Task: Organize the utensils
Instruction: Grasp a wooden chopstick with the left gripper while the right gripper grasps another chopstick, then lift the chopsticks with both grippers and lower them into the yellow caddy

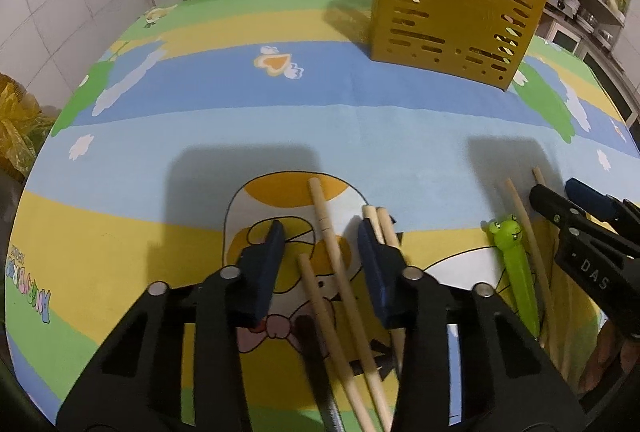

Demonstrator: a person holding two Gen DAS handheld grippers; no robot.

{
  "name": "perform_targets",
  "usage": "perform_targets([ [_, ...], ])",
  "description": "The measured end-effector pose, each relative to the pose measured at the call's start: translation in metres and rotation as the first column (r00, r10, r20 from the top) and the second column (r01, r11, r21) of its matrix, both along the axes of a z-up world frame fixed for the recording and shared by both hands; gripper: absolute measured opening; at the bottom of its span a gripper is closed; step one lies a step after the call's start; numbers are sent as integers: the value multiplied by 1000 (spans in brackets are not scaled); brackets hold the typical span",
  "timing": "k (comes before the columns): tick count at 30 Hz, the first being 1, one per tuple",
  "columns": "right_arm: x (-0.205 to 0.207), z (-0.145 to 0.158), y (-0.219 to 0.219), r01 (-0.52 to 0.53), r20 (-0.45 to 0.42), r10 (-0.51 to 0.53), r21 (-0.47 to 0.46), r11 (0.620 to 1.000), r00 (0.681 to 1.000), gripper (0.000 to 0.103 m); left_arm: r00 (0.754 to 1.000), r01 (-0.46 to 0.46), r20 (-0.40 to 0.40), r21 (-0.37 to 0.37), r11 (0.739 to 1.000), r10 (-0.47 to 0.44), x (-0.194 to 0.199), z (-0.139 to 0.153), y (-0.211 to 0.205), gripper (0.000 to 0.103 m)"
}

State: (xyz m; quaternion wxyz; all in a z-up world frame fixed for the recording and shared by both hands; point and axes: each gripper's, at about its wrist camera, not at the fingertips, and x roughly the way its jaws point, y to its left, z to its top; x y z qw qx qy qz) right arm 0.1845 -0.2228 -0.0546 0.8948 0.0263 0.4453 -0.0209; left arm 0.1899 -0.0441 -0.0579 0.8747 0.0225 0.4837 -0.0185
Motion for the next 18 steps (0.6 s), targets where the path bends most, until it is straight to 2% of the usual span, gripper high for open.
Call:
perform_targets([
  [6,8,2,4,3,-16,-2,20,1000,1000,18,999,9,-33,-19,1000,-10,6,2,-5,10],
  [9,8,2,8,2,-9,-2,16,1000,1000,11,999,7,-34,-30,1000,-8,6,2,-4,8],
  [15,0,10,-1,34,43,-37,77,996,998,6,1000,17,-10,-75,997,-17,0,6,3,8],
  [18,-8,19,-7,43,84,-52,108,993,995,6,999,14,37,-99,995,-11,-6,18,7,7],
])
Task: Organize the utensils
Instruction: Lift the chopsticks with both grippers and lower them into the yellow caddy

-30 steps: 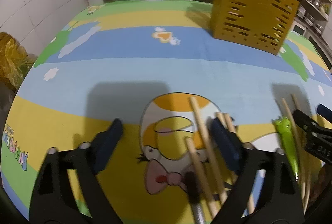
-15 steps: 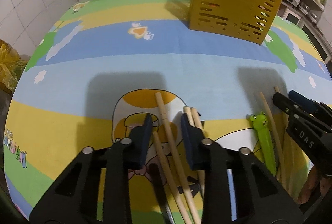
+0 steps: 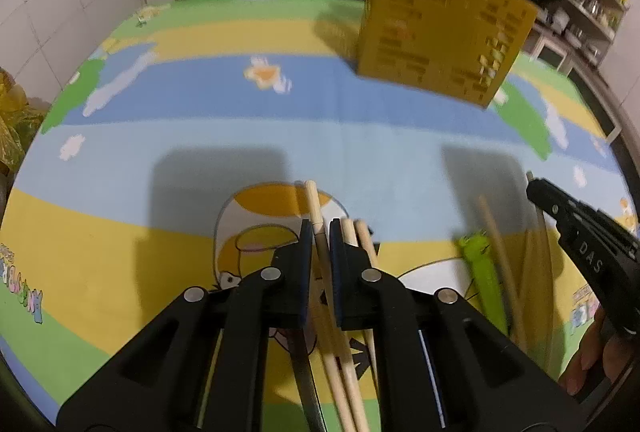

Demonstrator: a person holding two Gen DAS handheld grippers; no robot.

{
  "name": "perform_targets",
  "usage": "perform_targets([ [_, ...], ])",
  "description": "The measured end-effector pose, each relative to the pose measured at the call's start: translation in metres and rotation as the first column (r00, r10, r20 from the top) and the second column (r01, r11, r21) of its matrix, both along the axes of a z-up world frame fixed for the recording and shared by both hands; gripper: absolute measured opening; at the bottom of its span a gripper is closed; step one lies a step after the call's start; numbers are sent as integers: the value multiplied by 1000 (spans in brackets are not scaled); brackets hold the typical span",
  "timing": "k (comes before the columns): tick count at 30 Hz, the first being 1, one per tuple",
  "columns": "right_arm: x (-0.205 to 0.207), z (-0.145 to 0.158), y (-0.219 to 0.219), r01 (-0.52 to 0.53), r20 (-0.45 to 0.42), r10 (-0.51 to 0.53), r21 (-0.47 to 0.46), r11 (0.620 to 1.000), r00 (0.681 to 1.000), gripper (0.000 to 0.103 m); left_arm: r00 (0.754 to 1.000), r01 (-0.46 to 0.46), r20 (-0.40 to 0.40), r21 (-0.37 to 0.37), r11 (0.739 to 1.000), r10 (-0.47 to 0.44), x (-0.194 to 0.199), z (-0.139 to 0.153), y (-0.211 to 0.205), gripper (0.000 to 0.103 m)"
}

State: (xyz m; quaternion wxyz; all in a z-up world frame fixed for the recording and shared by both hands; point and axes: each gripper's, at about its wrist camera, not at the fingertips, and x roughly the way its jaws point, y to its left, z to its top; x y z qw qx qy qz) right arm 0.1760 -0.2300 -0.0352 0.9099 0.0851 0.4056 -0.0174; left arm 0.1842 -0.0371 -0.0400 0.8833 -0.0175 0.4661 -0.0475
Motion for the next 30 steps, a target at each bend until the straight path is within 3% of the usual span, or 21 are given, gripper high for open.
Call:
perform_targets([
  [5,-18,18,-9,27,82,-29,23,999,996,6,996,33,88,-23,999,-31,-14,24,-1,7],
  [10,-40,45,-14,30,198,-36,32,999,980,6,975,49,216,-19,999,-43,-34,54,-2,7],
  [18,-68,86,-18,45,368,-41,-2,999,929,6,903,88,423,-11,996,-75,-68,106,-9,5],
  [23,-81,104,-17,87,470,-51,-55,995,881,6,878,87,472,2,996,-77,-81,116,-10,5],
  [30,-73,140,-32,117,520,-91,-17,993,849,6,858,91,510,-34,995,-61,-76,144,-9,5],
])
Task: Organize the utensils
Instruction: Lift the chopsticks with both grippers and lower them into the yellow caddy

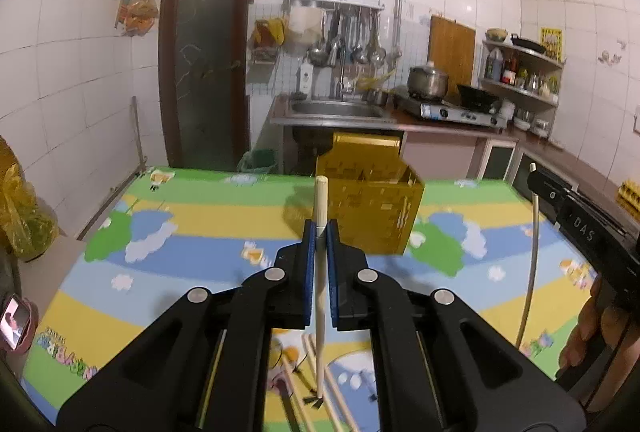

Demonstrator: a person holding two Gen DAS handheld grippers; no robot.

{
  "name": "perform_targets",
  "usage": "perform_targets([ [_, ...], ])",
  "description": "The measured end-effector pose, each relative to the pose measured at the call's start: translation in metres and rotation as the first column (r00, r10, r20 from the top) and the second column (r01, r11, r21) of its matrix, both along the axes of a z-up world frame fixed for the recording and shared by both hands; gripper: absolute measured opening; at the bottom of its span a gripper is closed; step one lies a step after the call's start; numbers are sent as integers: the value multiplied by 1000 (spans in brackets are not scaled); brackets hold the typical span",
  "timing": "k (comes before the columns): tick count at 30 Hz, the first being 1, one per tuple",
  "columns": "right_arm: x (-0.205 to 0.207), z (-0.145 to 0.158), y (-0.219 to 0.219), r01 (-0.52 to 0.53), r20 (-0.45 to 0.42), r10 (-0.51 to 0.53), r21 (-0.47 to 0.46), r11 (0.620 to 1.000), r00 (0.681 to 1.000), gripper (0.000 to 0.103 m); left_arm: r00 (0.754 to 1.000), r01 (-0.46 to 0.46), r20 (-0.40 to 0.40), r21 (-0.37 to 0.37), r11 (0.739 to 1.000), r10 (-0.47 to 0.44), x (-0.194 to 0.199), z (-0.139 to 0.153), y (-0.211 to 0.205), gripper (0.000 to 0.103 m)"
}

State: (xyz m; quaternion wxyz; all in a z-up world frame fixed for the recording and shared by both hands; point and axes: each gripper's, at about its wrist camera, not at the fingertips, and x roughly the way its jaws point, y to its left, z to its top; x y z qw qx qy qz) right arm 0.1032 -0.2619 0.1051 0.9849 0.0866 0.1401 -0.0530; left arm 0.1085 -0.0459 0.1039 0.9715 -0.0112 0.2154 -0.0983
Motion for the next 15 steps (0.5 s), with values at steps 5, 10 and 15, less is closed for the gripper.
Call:
perform_targets([
  [5,13,31,-1,12,48,-11,-12,1000,999,6,997,19,78,-1,1000,-19,13,36,-12,5],
  [10,43,62,-5,17,97,-16,-6,1000,995,6,990,25,141,-37,999,-20,40,74,-19,5],
  [15,81,86,-8,35,169,-32,-16,999,985,6,978,20,210,-33,999,-13,75,100,-29,5],
])
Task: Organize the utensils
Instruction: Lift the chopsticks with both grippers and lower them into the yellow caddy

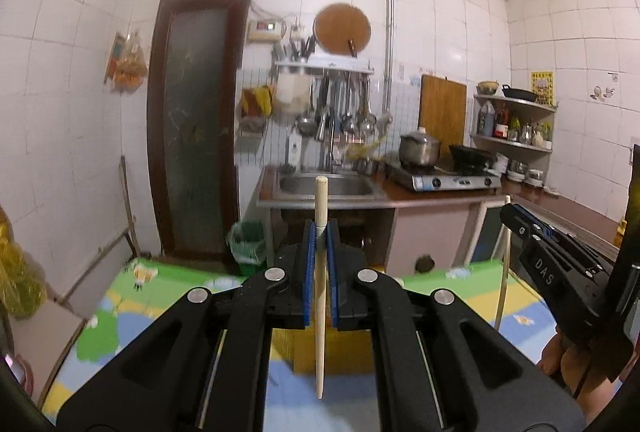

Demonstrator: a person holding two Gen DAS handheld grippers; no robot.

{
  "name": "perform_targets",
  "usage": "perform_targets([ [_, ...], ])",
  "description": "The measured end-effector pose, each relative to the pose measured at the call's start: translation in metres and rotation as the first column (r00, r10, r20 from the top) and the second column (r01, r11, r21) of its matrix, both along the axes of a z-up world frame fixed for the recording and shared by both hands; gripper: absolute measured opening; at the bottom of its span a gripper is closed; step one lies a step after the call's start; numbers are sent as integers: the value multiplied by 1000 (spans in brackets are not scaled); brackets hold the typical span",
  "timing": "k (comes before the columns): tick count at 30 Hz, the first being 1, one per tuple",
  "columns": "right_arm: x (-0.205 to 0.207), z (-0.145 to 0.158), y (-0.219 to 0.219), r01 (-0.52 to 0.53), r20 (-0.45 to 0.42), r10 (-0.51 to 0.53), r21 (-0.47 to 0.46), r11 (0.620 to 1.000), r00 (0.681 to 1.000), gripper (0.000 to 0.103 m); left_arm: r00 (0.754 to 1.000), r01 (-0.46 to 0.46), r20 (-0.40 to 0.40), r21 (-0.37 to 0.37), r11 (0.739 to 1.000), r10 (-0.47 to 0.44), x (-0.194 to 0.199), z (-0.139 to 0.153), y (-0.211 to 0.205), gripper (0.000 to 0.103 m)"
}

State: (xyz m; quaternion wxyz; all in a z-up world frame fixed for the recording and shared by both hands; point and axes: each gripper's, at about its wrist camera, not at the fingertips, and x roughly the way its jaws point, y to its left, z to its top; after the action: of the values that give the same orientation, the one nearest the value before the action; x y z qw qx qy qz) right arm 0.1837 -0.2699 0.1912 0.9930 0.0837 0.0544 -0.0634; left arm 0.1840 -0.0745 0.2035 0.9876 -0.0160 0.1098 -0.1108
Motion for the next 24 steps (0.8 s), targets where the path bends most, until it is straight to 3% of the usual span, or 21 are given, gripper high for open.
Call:
perform_targets([
  [6,53,17,-6,5,97,-8,26,1000,995,6,999,-20,45,10,1000,20,54,10,-12,5],
  [12,95,0,-7,-6,194,0,31,1000,981,6,998,-14,62,-33,999,16,103,-4,-15,5],
  [20,130,-36,4,-60,165,61,-10,998,984,6,1000,4,-4,-36,999,-4,143,-47,-28,5],
  [24,138,-59,10,-70,103,73,-28,997,992,6,998,-10,-59,-23,1000,8,150,-77,-30,5],
])
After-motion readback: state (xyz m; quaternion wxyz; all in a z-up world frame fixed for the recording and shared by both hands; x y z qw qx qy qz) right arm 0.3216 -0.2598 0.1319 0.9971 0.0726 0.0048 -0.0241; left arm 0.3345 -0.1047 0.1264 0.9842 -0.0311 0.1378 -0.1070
